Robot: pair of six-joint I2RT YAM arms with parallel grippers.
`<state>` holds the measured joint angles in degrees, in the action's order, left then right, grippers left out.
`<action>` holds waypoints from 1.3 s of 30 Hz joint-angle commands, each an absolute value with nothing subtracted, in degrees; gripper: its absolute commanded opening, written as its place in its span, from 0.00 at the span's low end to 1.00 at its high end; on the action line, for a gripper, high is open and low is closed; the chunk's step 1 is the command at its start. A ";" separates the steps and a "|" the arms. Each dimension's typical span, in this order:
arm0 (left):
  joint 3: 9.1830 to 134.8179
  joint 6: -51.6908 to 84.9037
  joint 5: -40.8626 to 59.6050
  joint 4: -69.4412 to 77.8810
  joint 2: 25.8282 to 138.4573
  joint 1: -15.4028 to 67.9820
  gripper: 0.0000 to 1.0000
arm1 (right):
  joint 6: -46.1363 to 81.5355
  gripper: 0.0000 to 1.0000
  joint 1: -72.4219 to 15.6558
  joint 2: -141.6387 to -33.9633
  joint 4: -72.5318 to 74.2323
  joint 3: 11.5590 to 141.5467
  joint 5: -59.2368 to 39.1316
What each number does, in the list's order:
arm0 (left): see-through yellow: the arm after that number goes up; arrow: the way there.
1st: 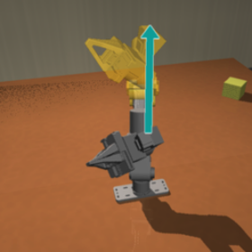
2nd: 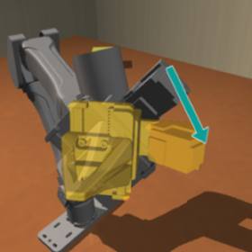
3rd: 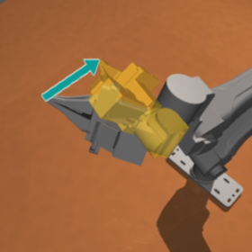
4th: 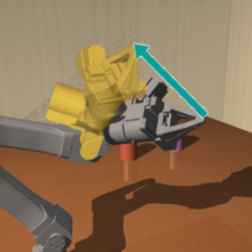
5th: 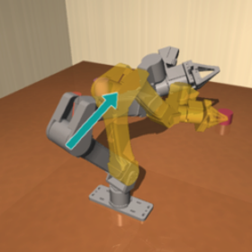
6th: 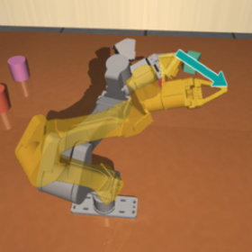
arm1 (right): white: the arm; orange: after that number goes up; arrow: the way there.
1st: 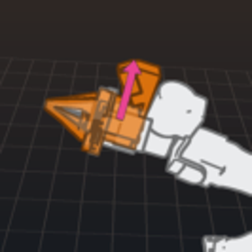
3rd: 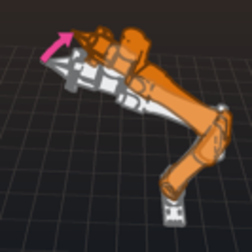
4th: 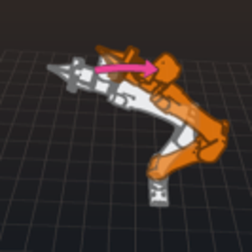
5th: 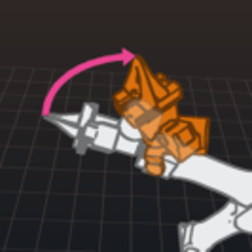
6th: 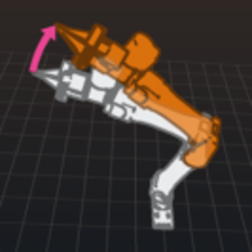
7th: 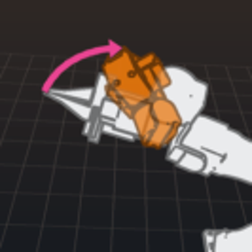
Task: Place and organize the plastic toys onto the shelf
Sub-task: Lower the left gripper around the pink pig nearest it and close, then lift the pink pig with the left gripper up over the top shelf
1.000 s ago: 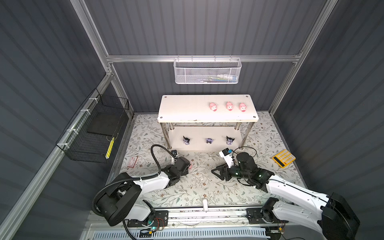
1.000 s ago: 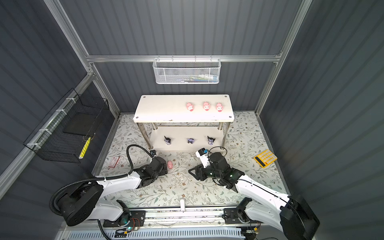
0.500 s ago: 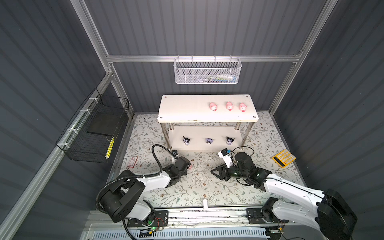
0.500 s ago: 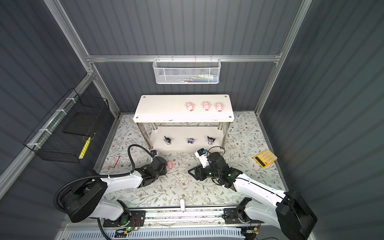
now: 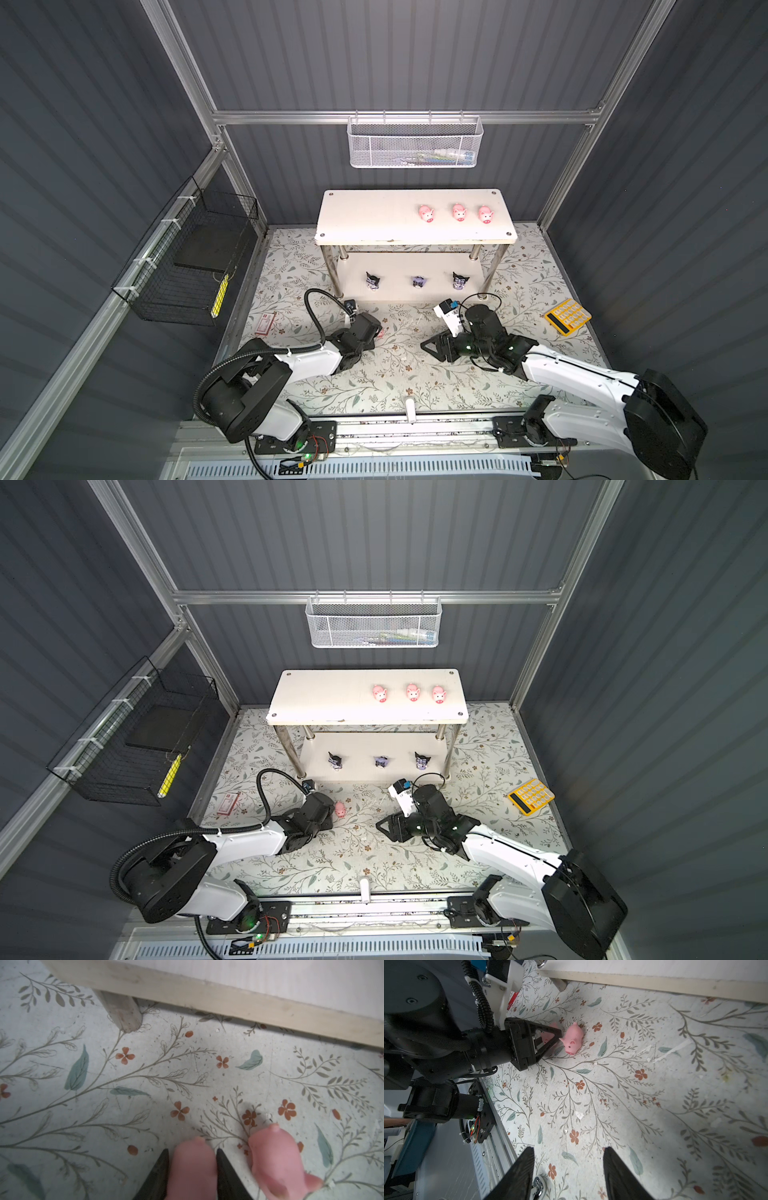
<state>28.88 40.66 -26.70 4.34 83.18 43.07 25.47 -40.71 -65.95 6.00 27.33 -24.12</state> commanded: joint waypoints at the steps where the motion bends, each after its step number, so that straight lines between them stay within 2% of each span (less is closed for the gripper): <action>1: 30.09 40.28 -25.66 2.69 82.90 42.79 0.34 | 25.22 0.56 -40.96 -66.83 6.37 28.48 -24.79; 9: 33.54 39.38 -27.19 -4.43 79.12 42.80 0.30 | 25.15 0.56 -40.96 -68.29 6.57 29.22 -25.09; 16: 38.41 39.19 -25.54 -13.73 74.84 42.78 0.30 | 25.27 0.55 -40.95 -69.00 6.35 29.33 -25.01; 22: 44.61 39.81 -23.90 -26.22 66.97 42.75 0.32 | 25.05 0.55 -40.87 -69.28 5.56 29.87 -24.79; 27: 54.15 37.68 -22.80 -36.78 62.60 42.78 0.33 | 24.57 0.55 -40.87 -70.48 5.18 30.72 -25.33; 32: 67.06 33.82 -21.76 -44.41 63.16 42.75 0.33 | 24.00 0.55 -40.87 -71.55 4.80 31.76 -25.84; 39: 84.27 27.11 -20.80 -45.46 68.20 42.79 0.34 | 22.96 0.55 -40.96 -70.76 3.38 31.65 -24.74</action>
